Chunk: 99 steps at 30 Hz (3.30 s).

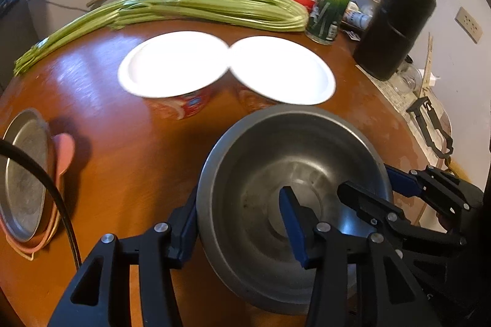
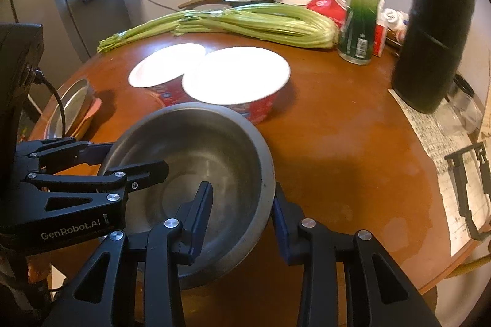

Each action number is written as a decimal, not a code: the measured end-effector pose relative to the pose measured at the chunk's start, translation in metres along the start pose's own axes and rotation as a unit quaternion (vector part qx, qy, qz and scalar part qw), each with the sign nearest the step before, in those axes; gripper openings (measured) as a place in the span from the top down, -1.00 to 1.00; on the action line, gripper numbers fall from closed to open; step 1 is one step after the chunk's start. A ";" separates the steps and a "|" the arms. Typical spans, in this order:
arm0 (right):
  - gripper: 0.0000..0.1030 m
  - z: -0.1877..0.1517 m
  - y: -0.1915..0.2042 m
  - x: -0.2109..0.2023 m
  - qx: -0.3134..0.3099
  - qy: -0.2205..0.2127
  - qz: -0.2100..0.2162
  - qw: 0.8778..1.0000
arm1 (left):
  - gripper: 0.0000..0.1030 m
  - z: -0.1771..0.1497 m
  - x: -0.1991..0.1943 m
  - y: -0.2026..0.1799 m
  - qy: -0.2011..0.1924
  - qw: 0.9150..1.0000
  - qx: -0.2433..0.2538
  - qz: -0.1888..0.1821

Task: Organize plates and bowls
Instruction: 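Grasp the steel bowl rim with the left gripper and lift, then carry the steel bowl beside the plate stack, lower it, open left gripper, then grasp the rim of a white paper bowl with the left gripper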

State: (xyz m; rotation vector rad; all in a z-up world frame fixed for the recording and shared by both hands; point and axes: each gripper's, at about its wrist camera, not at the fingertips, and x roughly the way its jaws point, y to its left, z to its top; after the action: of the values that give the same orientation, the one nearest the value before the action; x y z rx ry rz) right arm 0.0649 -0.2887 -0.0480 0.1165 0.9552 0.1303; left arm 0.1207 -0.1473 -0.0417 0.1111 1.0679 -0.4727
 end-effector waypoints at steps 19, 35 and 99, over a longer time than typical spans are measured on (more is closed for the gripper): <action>0.23 0.004 0.070 0.014 -0.051 0.017 0.028 0.998 | 0.03 -0.029 -0.028 0.054 -0.012 0.999 -0.028 0.029; 0.22 0.003 0.074 0.029 -0.049 0.032 0.021 0.998 | 0.03 -0.032 -0.019 0.057 -0.001 0.999 -0.022 0.032; 0.20 0.097 0.037 0.076 0.059 0.040 0.107 0.992 | 0.00 0.071 -0.016 0.093 -0.036 0.997 -0.040 0.055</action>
State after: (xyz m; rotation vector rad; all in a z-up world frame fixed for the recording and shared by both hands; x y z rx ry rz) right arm 0.1856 -0.2438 -0.0476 0.3248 1.0282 0.2790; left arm 0.2117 -0.0812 -0.0057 0.0815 1.0027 -0.3311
